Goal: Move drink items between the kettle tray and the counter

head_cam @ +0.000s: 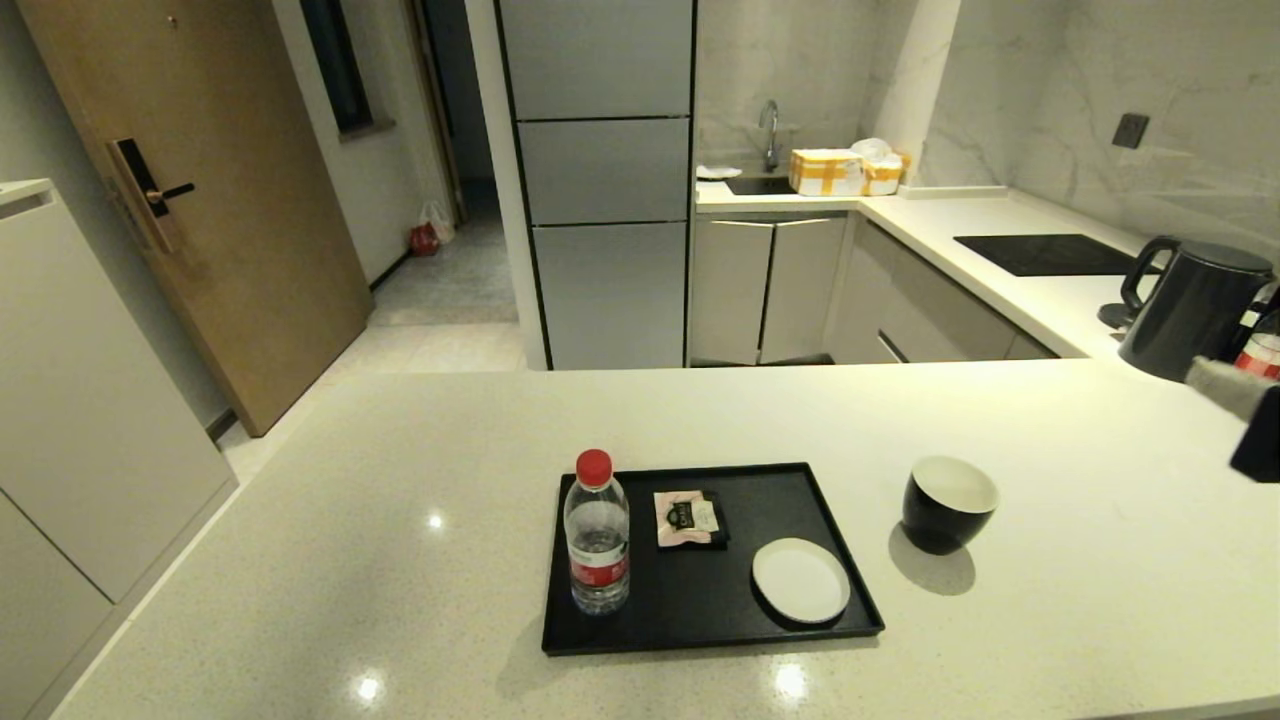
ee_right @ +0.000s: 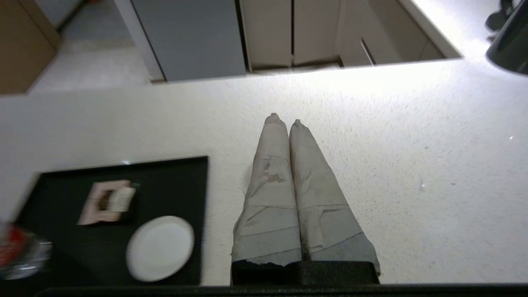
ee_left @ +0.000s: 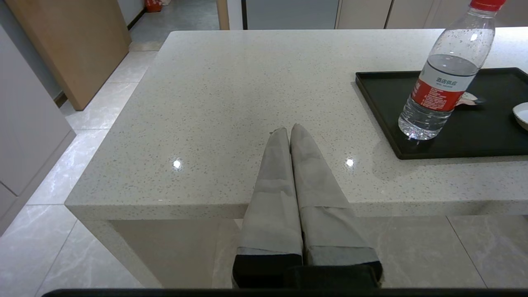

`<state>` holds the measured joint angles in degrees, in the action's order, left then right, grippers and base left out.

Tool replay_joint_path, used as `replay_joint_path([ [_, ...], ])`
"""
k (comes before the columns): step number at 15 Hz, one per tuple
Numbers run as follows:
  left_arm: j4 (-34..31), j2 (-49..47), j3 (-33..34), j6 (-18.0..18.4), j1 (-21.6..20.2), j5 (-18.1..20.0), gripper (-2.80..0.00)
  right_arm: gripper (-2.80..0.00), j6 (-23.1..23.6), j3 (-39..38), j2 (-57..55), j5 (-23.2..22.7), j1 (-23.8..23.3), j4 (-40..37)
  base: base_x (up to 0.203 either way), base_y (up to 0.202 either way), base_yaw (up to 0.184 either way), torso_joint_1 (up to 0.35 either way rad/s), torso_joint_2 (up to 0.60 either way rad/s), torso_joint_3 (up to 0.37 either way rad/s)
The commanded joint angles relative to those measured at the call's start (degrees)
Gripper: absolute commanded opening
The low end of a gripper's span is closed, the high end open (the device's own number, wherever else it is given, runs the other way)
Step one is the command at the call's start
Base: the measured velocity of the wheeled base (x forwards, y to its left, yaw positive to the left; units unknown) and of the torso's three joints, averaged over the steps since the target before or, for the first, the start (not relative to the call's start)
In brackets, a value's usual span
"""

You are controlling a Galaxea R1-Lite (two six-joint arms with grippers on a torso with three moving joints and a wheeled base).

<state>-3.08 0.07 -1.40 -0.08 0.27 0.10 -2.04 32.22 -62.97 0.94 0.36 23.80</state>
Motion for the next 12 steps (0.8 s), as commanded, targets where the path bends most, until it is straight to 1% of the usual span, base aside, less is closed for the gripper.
replay_joint_path([
  [1,0.0,0.01,0.0,-0.01,0.0,-0.01,-2.8,-2.8,-1.34,11.73,19.18,1.11,0.92,-36.08,0.0,0.0,0.0,0.0,0.0,0.0],
  [2,0.0,0.01,0.0,-0.01,0.0,-0.01,-2.8,-2.8,-1.92,14.21,23.16,1.77,1.14,-42.91,0.0,0.0,0.0,0.0,0.0,0.0],
  [5,0.0,0.01,0.0,-0.06,0.0,-0.01,-2.8,-2.8,-2.69,17.59,30.88,3.01,1.13,-54.52,0.0,0.0,0.0,0.0,0.0,0.0],
  [7,0.0,0.01,0.0,-0.01,0.0,-0.01,-2.8,-2.8,-2.79,19.64,31.68,3.13,1.06,-58.04,0.0,0.0,0.0,0.0,0.0,0.0],
  [8,0.0,0.01,0.0,-0.01,0.0,-0.01,-2.8,-2.8,-2.79,20.0,31.69,2.38,1.13,-59.55,0.0,0.0,0.0,0.0,0.0,0.0],
  [9,0.0,0.01,0.0,-0.1,0.08,-0.01,-2.8,-2.8,-2.79,19.94,31.36,0.75,1.25,-60.43,0.0,0.0,0.0,0.0,0.0,0.0],
  [12,0.0,0.01,0.0,-0.1,0.0,-0.01,-2.8,-2.8,-2.81,20.09,29.21,-10.34,1.37,-64.73,0.0,0.0,0.0,0.0,0.0,0.0],
])
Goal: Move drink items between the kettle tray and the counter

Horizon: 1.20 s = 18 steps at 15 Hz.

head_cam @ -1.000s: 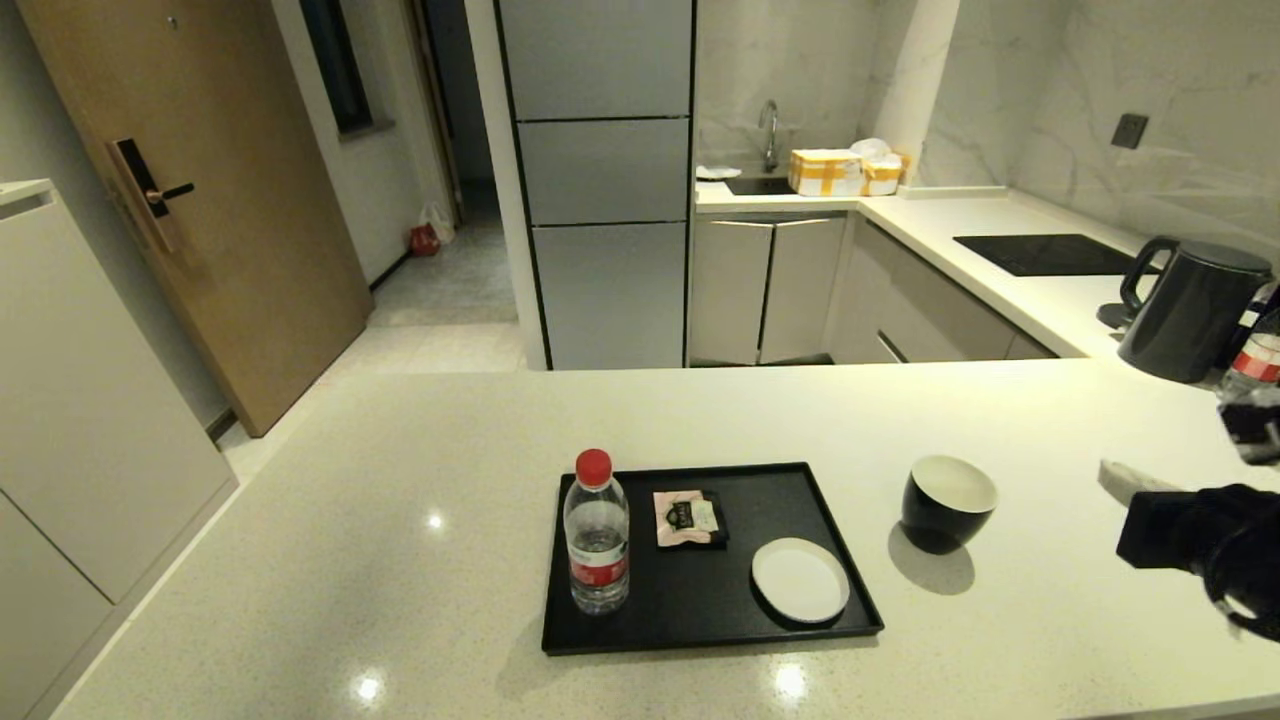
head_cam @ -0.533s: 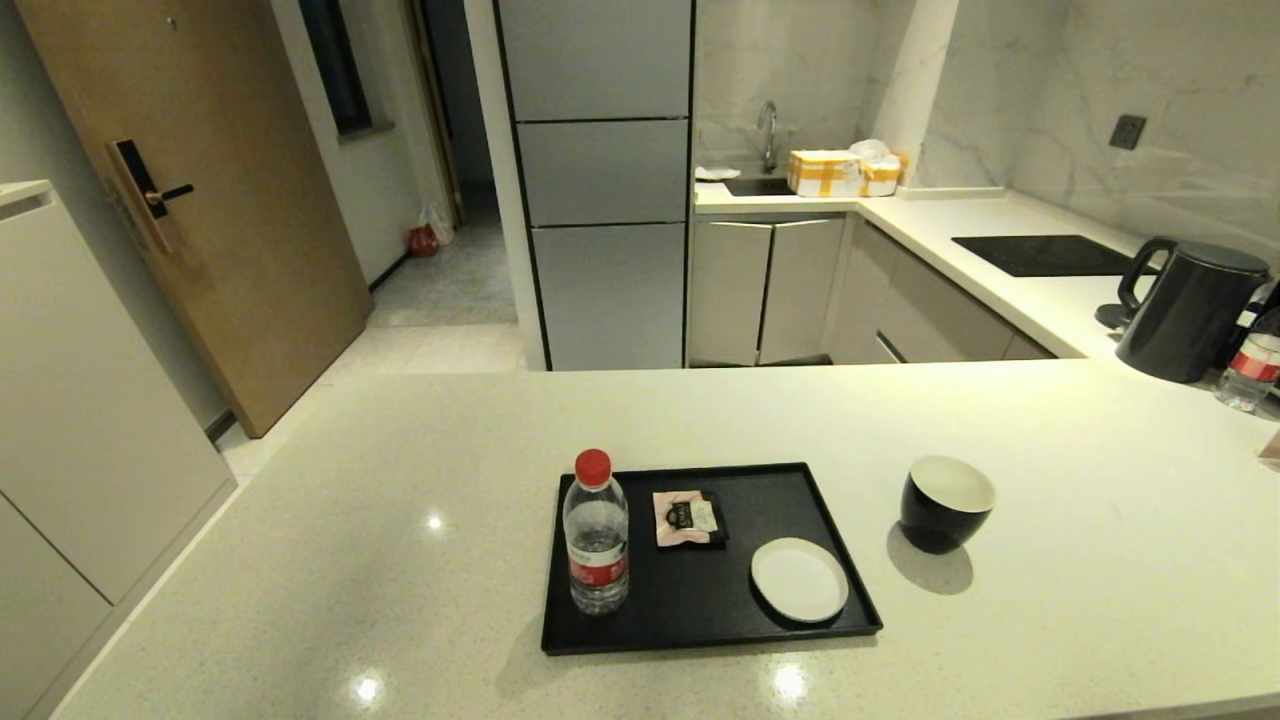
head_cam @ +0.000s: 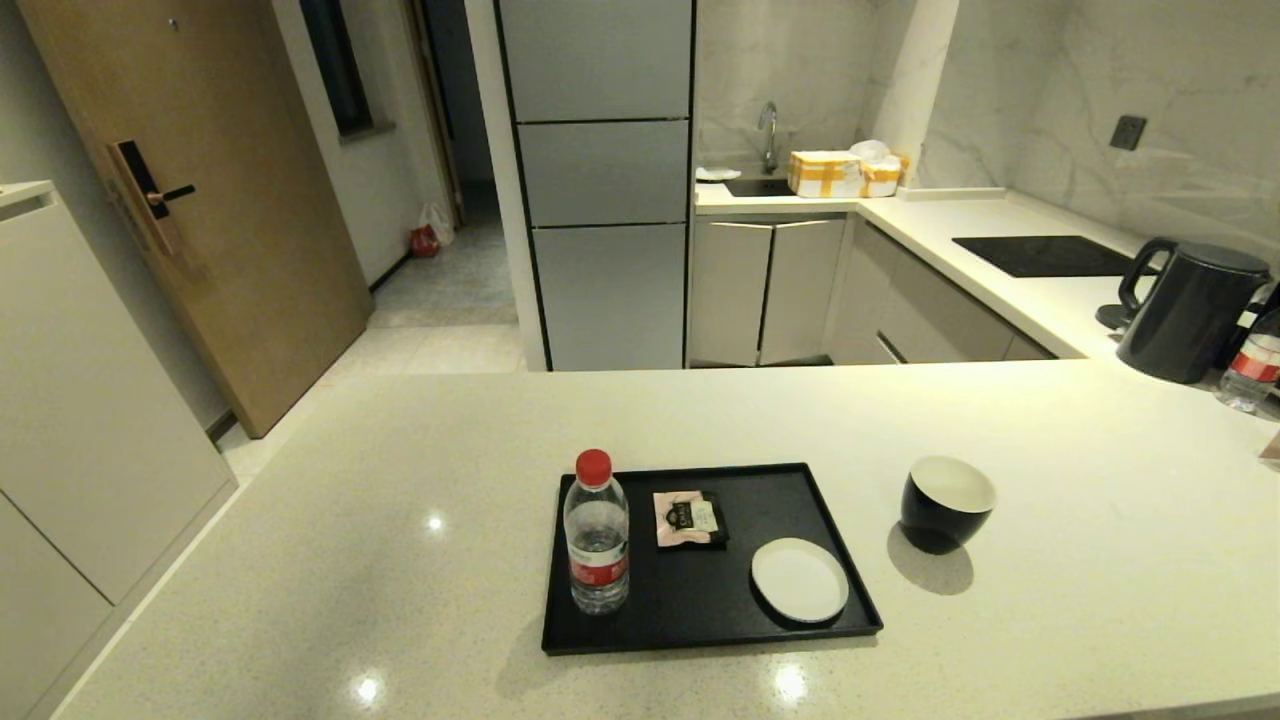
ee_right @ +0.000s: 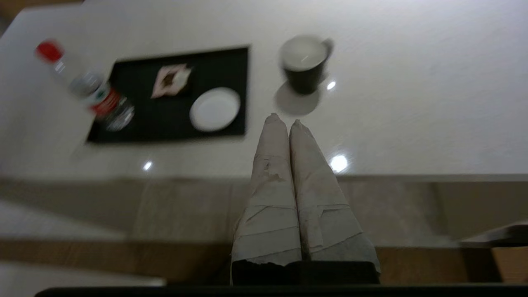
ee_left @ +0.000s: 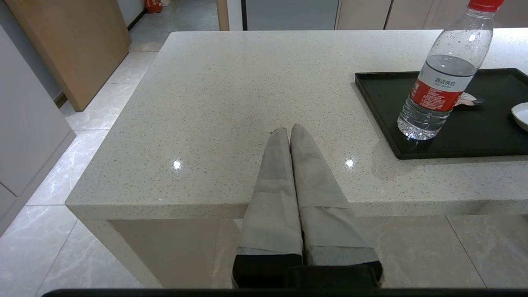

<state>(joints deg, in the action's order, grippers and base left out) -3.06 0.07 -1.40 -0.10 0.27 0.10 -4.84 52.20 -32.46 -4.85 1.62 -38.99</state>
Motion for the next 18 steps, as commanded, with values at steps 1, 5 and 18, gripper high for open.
replay_joint_path([
  [1,-0.02,0.01,0.0,0.01,0.0,-0.01,-2.8,-2.8,0.12,0.02,-2.3,-9.12,0.15,-3.32,0.0,0.0,0.0,0.0,0.0,0.0],
  [5,-0.02,0.01,0.0,0.01,0.0,-0.01,-2.8,-2.8,0.25,-0.59,-11.64,-16.96,0.21,-3.74,0.0,0.0,0.0,0.0,0.0,0.0],
  [18,-0.02,0.01,0.0,0.01,0.0,-0.01,-2.8,-2.8,-4.51,13.38,-60.82,-19.91,12.71,6.35,0.0,0.0,0.0,0.0,0.0,0.0],
])
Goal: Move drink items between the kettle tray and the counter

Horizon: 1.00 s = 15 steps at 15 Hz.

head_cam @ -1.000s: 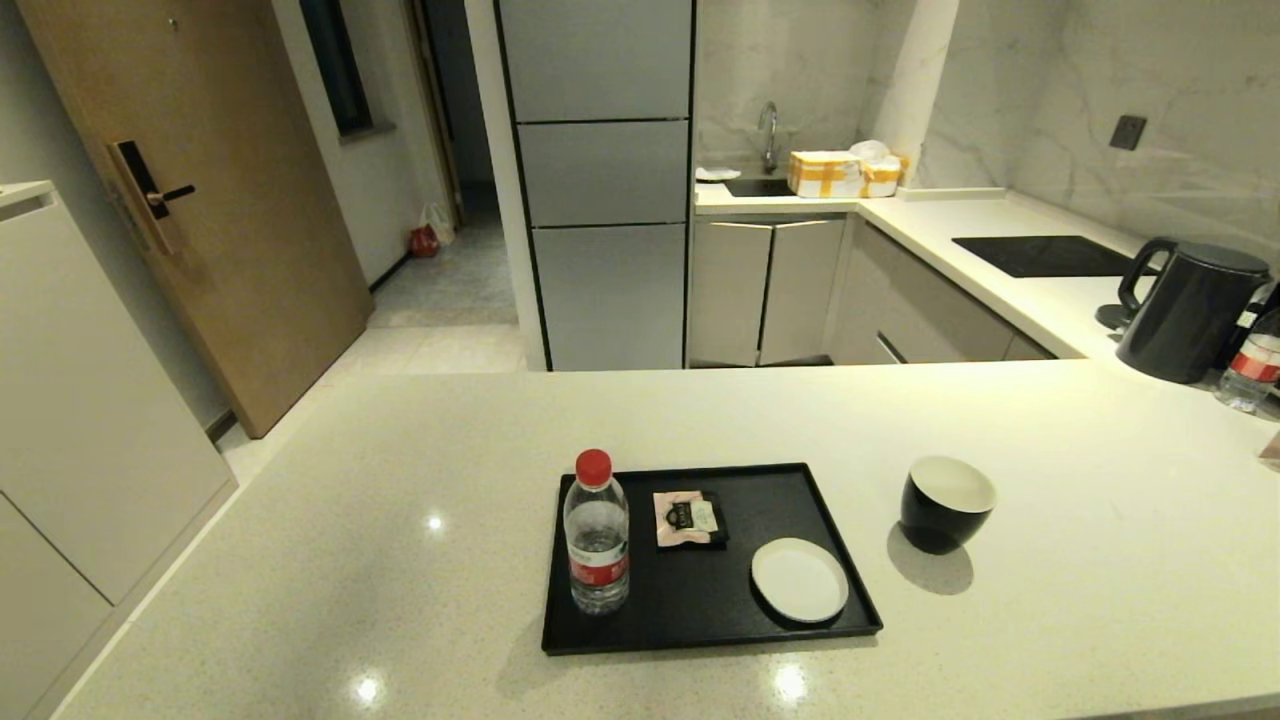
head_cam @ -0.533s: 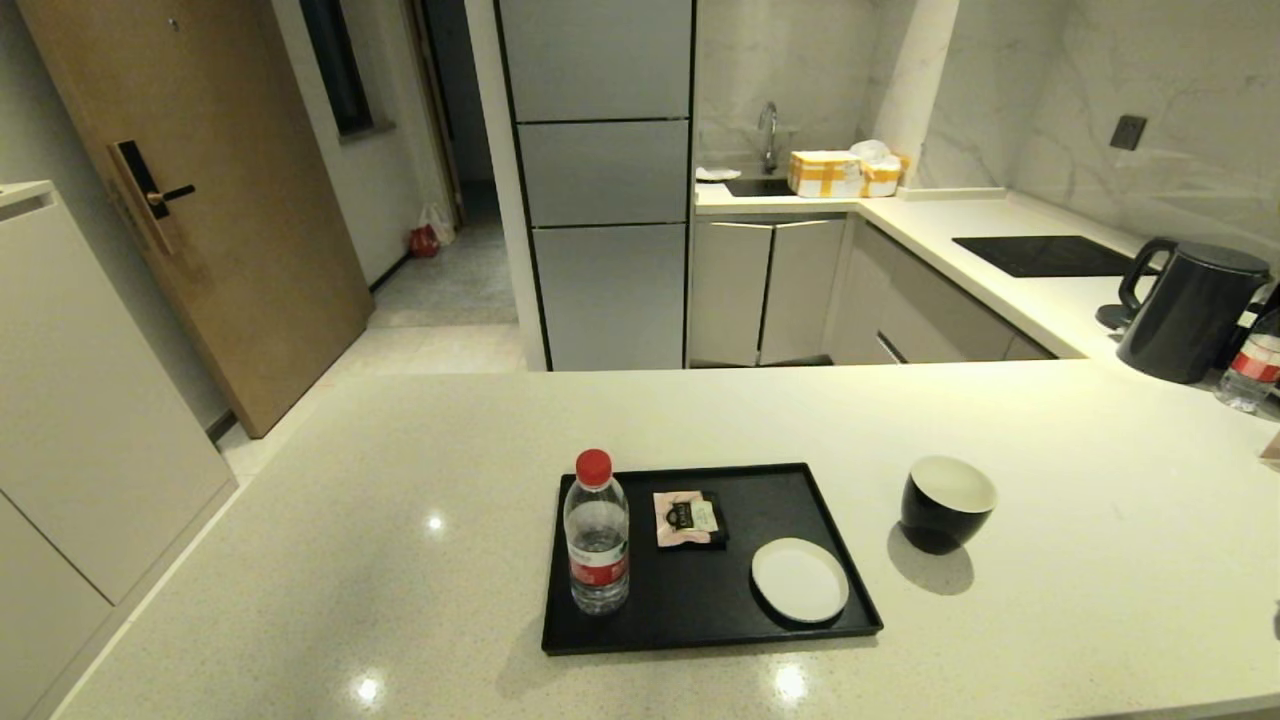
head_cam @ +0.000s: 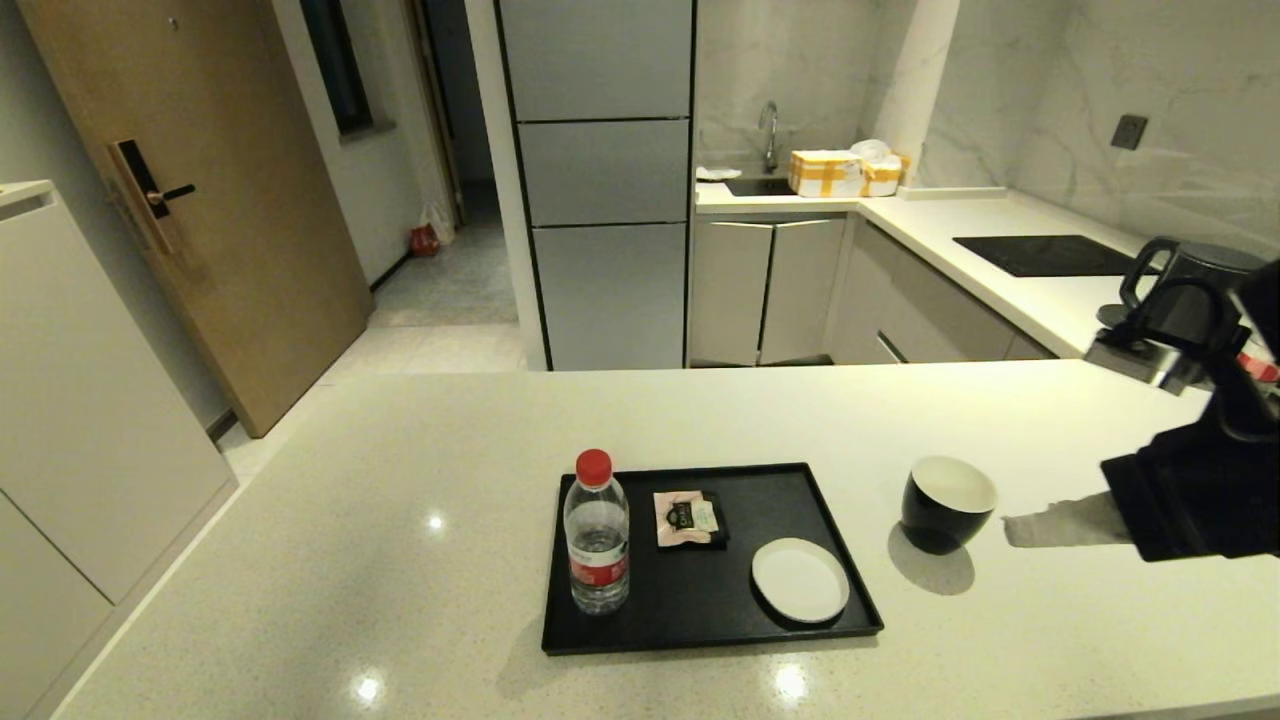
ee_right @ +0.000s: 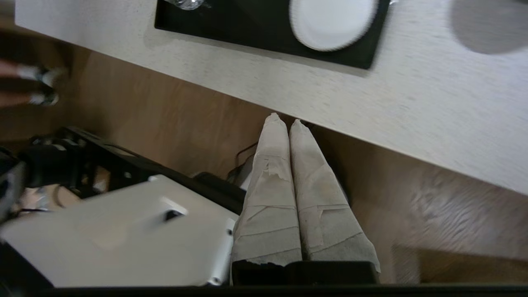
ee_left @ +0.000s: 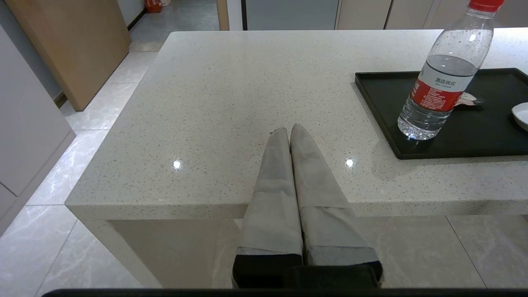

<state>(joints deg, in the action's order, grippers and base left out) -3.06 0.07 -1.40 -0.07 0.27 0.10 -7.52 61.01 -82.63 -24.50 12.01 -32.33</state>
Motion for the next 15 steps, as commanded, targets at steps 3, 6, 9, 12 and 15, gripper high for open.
replay_joint_path([
  [3,-0.02,0.01,0.0,-0.06,0.0,-0.01,-2.8,-2.8,-6.06,16.64,-20.95,-1.38,5.19,-3.77,0.0,0.0,0.0,0.0,0.0,0.0],
  [6,-0.02,0.01,0.0,-0.01,0.0,-0.01,-2.8,-2.8,-6.87,25.6,-27.71,-2.23,8.2,-11.65,0.0,0.0,0.0,0.0,0.0,0.0],
  [9,-0.02,0.01,0.0,-0.01,0.0,-0.01,-2.8,-2.8,-6.99,26.2,-29.8,0.81,4.97,-6.04,0.0,0.0,0.0,0.0,0.0,0.0],
  [12,-0.02,0.01,0.0,-0.1,0.0,-0.01,-2.8,-2.8,-0.03,29.0,-38.43,0.99,-1.66,2.36,0.0,0.0,0.0,0.0,0.0,0.0],
  [15,-0.02,0.01,0.0,-0.01,0.0,-0.01,-2.8,-2.8,7.29,39.93,-46.65,0.23,-2.91,-1.81,0.0,0.0,0.0,0.0,0.0,0.0],
])
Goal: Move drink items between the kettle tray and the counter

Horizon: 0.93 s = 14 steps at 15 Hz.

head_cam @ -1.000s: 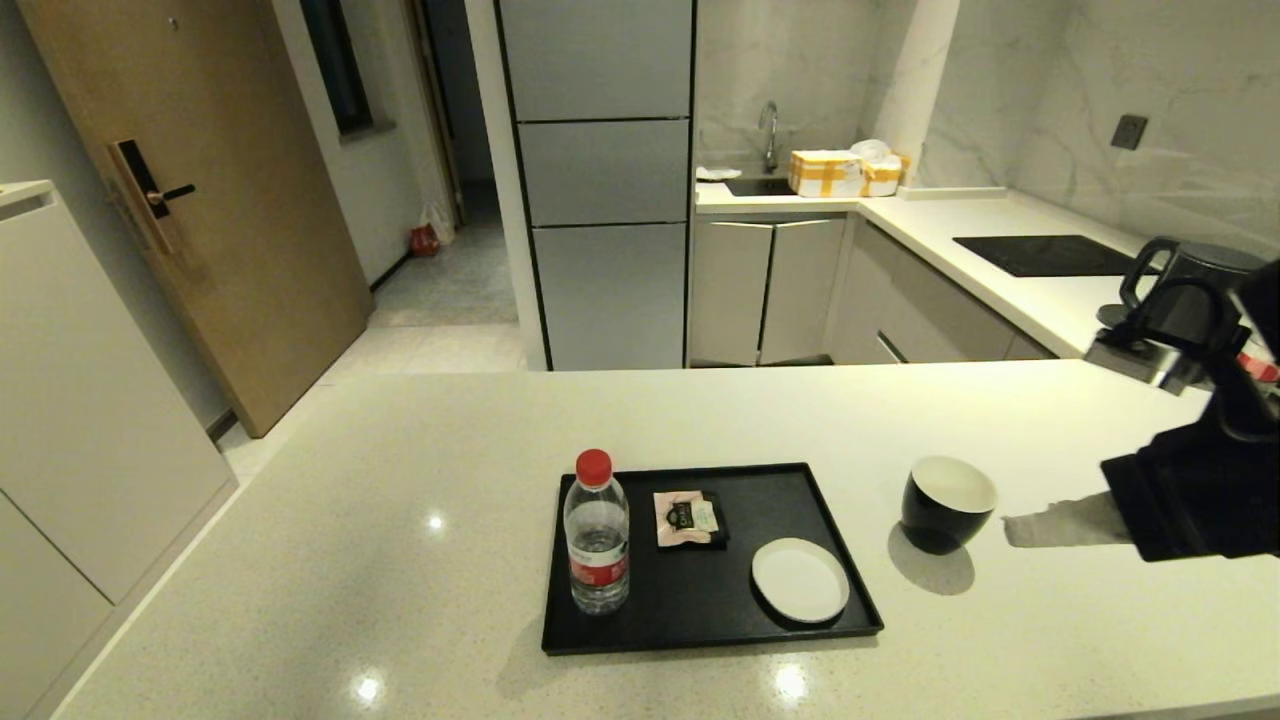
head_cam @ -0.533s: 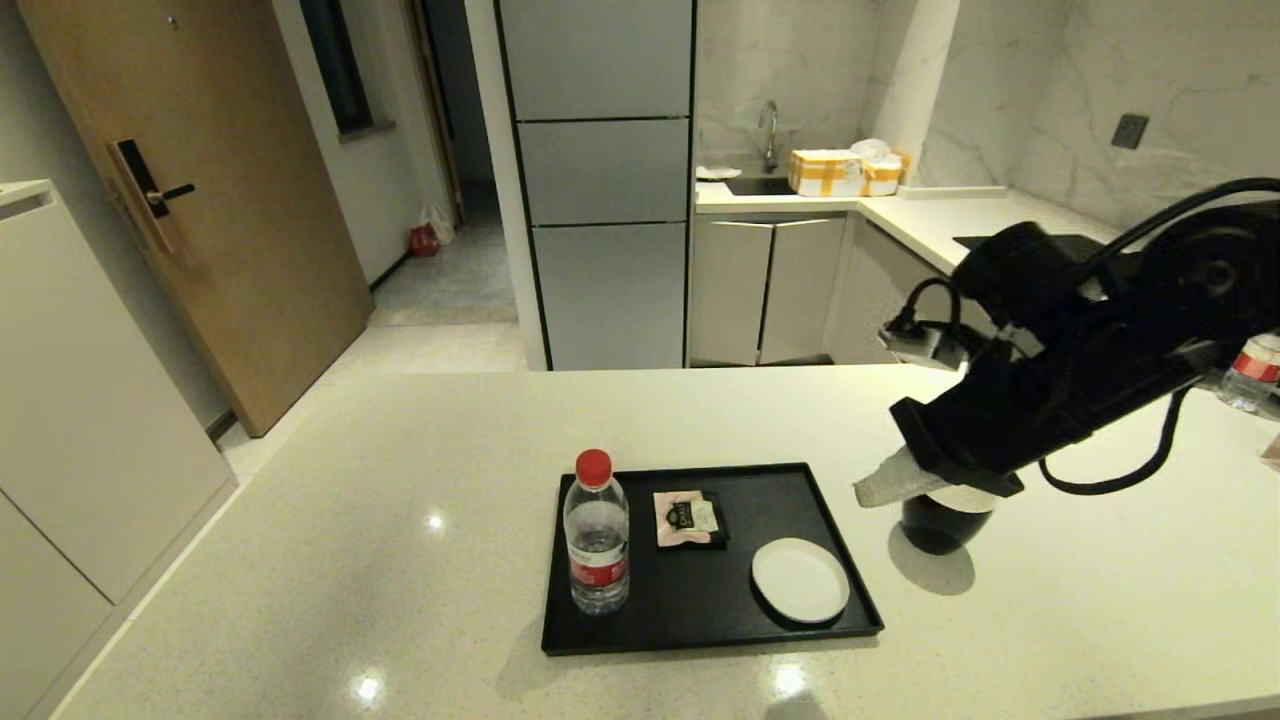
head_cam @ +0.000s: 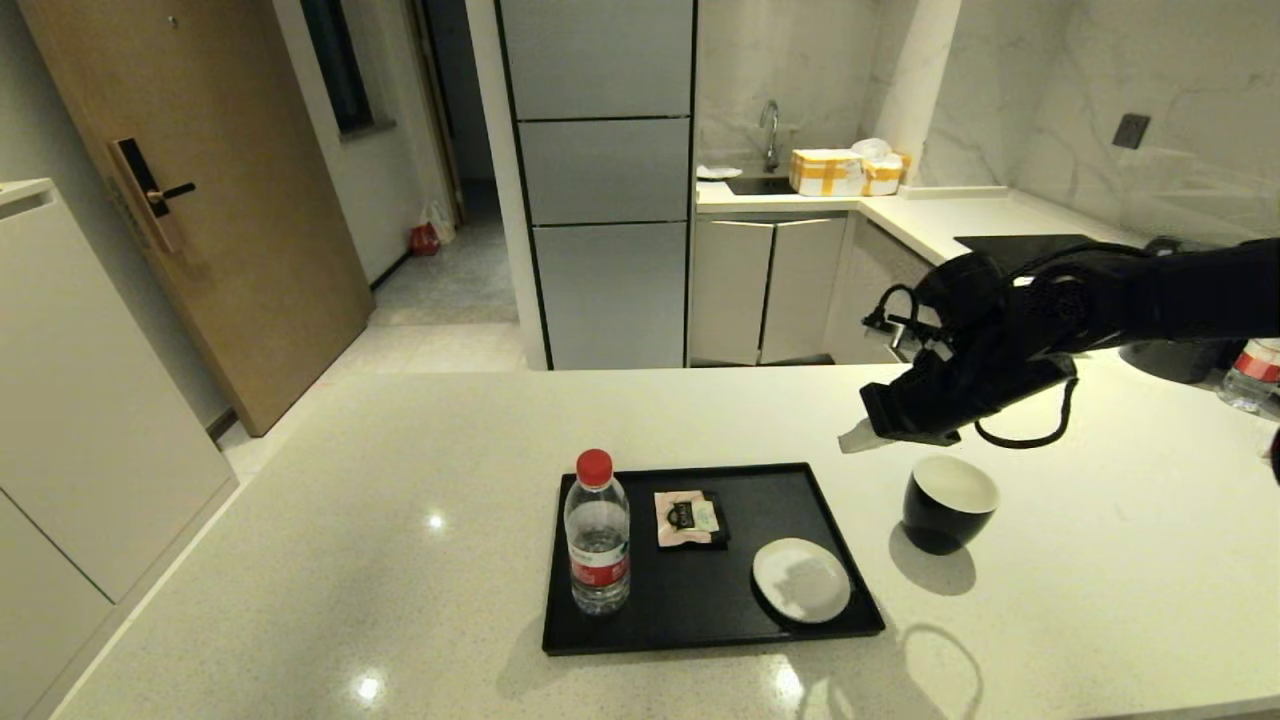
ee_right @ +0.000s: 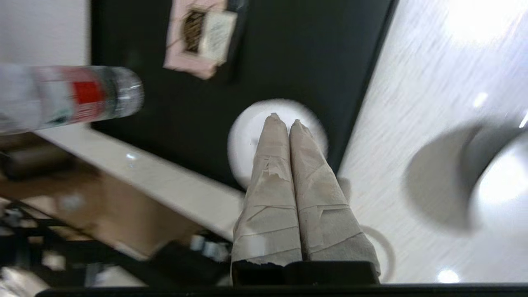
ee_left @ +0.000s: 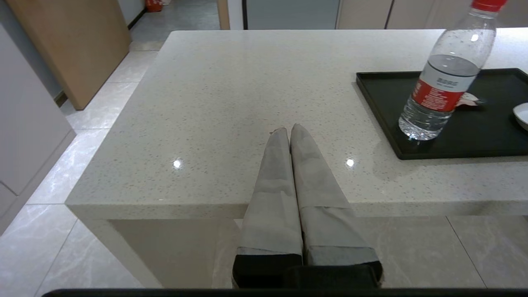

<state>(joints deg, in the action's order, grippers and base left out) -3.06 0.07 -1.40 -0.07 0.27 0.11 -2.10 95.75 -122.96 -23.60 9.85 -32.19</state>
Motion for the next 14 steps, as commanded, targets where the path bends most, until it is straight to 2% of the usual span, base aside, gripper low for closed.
replay_joint_path([
  [1,-0.02,0.01,0.0,-0.01,0.0,-0.02,-2.8,-2.8,4.29,7.92,-7.54,-4.91,-1.34,-4.13,0.0,0.0,0.0,0.0,0.0,0.0],
  [3,-0.02,0.01,-0.01,-0.02,0.0,-0.02,-2.8,-2.8,8.79,10.88,-7.03,-15.02,-5.6,-9.53,0.0,0.0,0.0,0.0,0.0,0.0],
  [5,-0.02,0.01,0.0,-0.01,0.0,-0.02,-2.8,-2.8,10.53,15.1,-6.97,-24.19,-9.68,-12.66,0.0,0.0,0.0,0.0,0.0,0.0],
  [6,-0.02,0.01,0.0,-0.01,0.0,-0.02,-2.8,-2.8,10.71,15.51,-7.76,-25.91,-11.25,-12.45,0.0,0.0,0.0,0.0,0.0,0.0],
  [8,0.28,-1.13,0.06,-0.1,0.03,-0.03,-2.8,-2.8,6.63,15.61,-8.83,-25.93,-11.51,-10.16,0.0,0.0,0.0,0.0,0.0,0.0],
  [9,0.5,-4.1,0.12,-0.05,0.24,-0.03,-2.8,-2.8,2.48,15.66,-9.5,-25.32,-11.48,-7.56,0.0,0.0,0.0,0.0,0.0,0.0],
  [10,0.52,-8.96,0.13,0.03,0.55,-0.03,-2.8,-2.8,0.49,15.72,-10.69,-23.68,-10.93,-5.55,0.0,0.0,0.0,0.0,0.0,0.0],
  [12,0.46,-23.32,0.1,0.19,1.11,-0.04,-2.8,-2.8,-1.1,15.89,-14.28,-20.32,-8.49,-0.17,0.0,0.0,0.0,0.0,0.0,0.0],
  [14,0.43,-32.81,0.1,0.27,1.38,-0.04,-2.8,-2.8,-1.12,16.24,-14.4,-17.64,-7.34,6.6,0.0,0.0,0.0,0.0,0.0,0.0],
])
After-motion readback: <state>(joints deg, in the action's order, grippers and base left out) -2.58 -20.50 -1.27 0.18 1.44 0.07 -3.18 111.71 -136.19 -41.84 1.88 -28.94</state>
